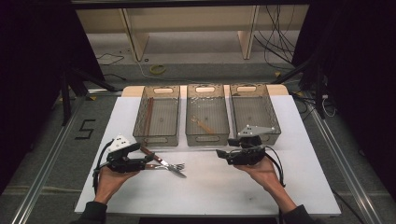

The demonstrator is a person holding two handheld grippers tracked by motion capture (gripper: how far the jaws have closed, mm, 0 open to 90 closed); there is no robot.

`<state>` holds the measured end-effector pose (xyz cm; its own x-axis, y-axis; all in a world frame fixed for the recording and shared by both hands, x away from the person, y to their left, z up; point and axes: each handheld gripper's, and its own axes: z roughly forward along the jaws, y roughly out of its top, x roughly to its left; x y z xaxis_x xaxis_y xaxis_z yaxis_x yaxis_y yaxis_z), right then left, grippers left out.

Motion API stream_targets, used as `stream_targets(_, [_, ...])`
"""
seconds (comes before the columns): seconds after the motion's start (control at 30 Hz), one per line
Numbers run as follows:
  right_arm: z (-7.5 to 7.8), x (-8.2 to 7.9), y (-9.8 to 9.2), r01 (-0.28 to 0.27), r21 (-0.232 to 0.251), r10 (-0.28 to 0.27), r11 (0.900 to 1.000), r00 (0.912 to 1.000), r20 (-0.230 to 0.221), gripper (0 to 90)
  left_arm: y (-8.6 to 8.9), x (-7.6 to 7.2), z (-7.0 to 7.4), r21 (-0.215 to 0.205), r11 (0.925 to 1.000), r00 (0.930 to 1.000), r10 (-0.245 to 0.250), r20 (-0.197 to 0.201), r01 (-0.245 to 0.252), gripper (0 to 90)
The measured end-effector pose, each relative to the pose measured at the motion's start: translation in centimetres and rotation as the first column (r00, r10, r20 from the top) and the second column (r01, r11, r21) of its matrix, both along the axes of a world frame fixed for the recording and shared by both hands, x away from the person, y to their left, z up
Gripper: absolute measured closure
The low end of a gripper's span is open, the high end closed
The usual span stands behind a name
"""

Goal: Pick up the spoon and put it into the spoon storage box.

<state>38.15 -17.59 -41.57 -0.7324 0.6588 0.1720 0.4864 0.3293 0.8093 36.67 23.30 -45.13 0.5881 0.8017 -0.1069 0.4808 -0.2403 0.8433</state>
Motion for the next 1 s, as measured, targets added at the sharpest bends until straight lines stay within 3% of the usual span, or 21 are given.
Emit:
stream_targets(0.17, [-0.5,-0.9,-0.8,0.004,0.015,-0.004,1.000,1.0000,0.009,34.0,-0.1,0.6,0.3,0.048,0.9989,0.9996,0.000,-0.029,0.002,31.4])
stream_targets(0.57, [-1.4,-2.4,-3.1,0.044,0.087,-0.046,0.995,0.9986,0.024,33.7,-0.1,2.0,0.3,0.072,0.9971,0.9929,-0.016,-0.118,0.025,48.3])
stream_targets(1.0, [-2.0,-3.5,-3.8,0.038,0.096,-0.040,0.995,0.9988,0.026,32.6,-0.8,3.2,0.0,0.140,0.9894,0.9852,-0.015,-0.171,0.040,64.5])
